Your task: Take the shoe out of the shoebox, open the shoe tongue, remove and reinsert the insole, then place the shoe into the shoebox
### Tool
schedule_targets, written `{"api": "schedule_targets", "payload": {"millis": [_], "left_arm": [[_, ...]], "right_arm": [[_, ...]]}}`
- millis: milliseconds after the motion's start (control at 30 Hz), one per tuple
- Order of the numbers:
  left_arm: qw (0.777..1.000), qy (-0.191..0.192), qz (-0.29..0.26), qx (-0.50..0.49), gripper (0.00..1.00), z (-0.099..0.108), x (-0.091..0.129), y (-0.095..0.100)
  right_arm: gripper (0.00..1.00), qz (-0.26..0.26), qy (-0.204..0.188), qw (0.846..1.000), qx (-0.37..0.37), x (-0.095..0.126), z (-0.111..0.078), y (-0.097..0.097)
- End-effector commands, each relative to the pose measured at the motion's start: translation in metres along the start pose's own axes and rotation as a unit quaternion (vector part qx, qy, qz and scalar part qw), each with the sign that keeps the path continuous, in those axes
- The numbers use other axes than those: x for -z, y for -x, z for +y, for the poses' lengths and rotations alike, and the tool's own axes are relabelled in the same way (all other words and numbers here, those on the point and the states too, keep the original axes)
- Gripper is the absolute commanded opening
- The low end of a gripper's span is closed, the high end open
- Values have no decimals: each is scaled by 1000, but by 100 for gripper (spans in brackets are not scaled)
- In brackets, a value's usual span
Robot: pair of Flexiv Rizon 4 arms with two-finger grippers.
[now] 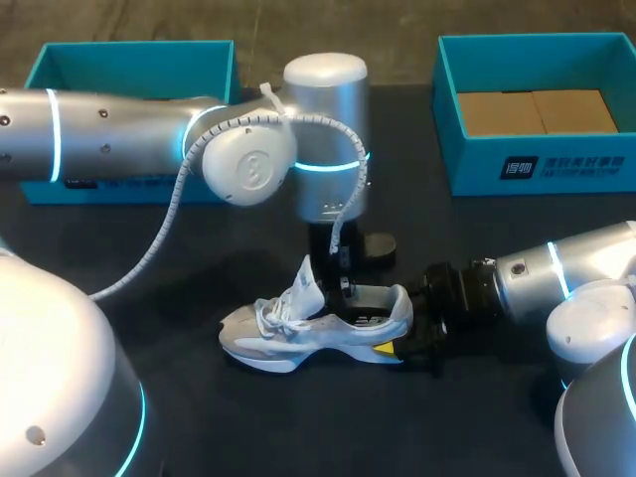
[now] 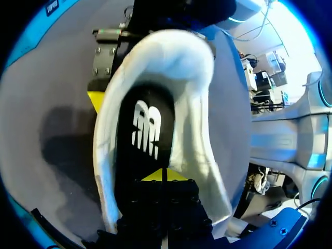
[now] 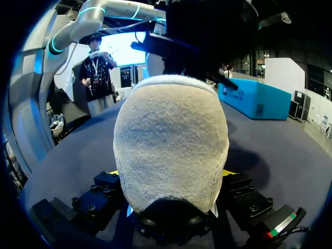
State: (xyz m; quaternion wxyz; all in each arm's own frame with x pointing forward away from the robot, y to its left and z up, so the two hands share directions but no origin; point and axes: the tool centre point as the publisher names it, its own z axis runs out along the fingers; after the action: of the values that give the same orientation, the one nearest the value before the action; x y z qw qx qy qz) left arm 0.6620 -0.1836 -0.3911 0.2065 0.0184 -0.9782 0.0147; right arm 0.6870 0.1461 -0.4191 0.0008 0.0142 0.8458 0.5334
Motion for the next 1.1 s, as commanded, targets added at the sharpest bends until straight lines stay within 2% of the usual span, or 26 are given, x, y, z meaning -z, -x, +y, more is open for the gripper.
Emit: {"api": "schedule_targets", "payload": {"millis": [33,433,467,500,767,933,1100], "left_arm": [[1000,-5,4,-7,0,9,-9,-3],[1000,-15,-15,-24,0,9,-19,-20],[999,-17,-16,-24,5,9,-19,-20],[999,-20,-24,-22,22,9,-19,-21],[996,-44,-75,-12,42,4,-23,-12],[992,-50,-114,-6,37,-1,-24,-5],[990,-50,-131,-3,38,-4,-24,3]], "right_arm": [[0,0,-2,1000,0,-4,-1,0],[0,0,-2,1000,0,-4,-1,0],[0,0,-2,1000,0,-4,-1,0],[0,0,-2,1000,0,-4,-1,0],[0,0,-2,1000,0,-4,-1,0],[0,0,-2,1000,0,-4,-1,0],[0,0,-2,1000,0,-4,-1,0]]}}
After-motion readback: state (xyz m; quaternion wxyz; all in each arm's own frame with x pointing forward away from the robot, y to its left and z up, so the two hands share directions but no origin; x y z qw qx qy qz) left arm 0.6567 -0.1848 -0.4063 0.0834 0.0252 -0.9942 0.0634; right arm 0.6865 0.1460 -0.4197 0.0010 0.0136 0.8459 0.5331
